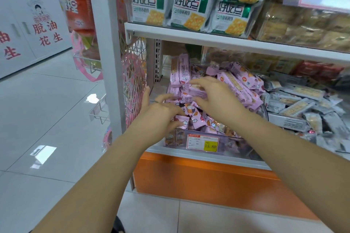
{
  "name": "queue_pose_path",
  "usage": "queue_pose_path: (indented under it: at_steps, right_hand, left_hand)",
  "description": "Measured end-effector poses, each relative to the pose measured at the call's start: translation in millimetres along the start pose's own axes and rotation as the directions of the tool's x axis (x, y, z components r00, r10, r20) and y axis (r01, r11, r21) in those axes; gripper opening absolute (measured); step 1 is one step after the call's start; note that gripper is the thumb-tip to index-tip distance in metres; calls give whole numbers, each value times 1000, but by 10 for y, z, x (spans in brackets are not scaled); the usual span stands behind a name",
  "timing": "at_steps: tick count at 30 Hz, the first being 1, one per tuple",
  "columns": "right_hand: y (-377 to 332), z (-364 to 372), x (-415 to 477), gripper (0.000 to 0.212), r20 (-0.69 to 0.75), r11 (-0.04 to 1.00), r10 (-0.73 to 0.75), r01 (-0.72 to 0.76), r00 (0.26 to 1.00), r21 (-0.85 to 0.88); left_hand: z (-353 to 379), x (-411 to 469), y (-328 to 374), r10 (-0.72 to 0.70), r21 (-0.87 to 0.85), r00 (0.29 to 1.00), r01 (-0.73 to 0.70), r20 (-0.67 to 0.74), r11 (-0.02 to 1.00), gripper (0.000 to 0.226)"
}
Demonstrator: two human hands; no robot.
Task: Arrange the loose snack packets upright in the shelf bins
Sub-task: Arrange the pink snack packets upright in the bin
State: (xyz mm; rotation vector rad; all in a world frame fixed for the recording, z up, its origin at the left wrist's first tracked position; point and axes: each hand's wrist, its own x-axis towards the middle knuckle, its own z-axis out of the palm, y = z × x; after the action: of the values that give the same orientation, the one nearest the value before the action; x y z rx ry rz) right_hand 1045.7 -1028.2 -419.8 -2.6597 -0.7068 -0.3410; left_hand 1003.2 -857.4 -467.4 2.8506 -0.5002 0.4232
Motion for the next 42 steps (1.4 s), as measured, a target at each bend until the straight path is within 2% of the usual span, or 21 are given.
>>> queue_pose_path:
  at_steps: [4, 8, 12, 16, 20, 23, 25, 29, 33, 37, 42]
  right_hand:
    - [-2, 203, 313, 48, -107, 1000, 27, -28, 994, -11]
    - [23, 317, 486, 36, -224, 993, 68, -88, 972, -81]
    - [35, 358, 530, 19, -284, 996, 30, -53, 958, -75]
    - [74, 298, 439, 12, -353, 998, 57, -45, 934, 41]
    - [70, -2, 139, 15, -425, 982, 112, -35, 898, 184]
    - [102, -276, -149, 19, -314, 924, 221, -96, 924, 369]
    - [143, -428, -280, 22, -195, 907, 227, -135, 954, 400]
    - [170, -612, -389, 19, -57, 943, 186, -162, 981, 291]
    - [142, -633, -381, 7, 111, 981, 108, -124, 988, 150]
    - [110, -458, -270, 12, 336, 980, 39, -102, 941, 171]
    - [96, -151, -124, 16, 438, 981, 37, -116, 898, 154]
  left_hand:
    - [-6, 1, -46, 23, 22, 1000, -23, 8, 999, 32]
    - [15, 7, -84, 38, 17, 999, -38, -9, 999, 31]
    - [26, 13, -94, 38, 14, 999, -38, 0, 999, 31]
    - [23, 14, -89, 26, 1, 1000, -26, 5, 1000, 31]
    - [16, 15, -76, 21, -3, 1000, -21, 12, 1000, 31]
    - [15, 21, -76, 18, -17, 1000, -18, 5, 1000, 30]
    - [20, 22, -73, 16, -25, 1000, -16, -12, 1000, 28]
    - [29, 3, -72, 8, -71, 997, -13, -77, 997, 24]
    - [26, -1, -71, -5, -44, 1000, 4, -26, 999, 27]
    - [47, -3, -83, 0, -71, 999, -2, -36, 997, 28]
    - [77, -12, -111, 9, -92, 996, -17, -88, 996, 26]
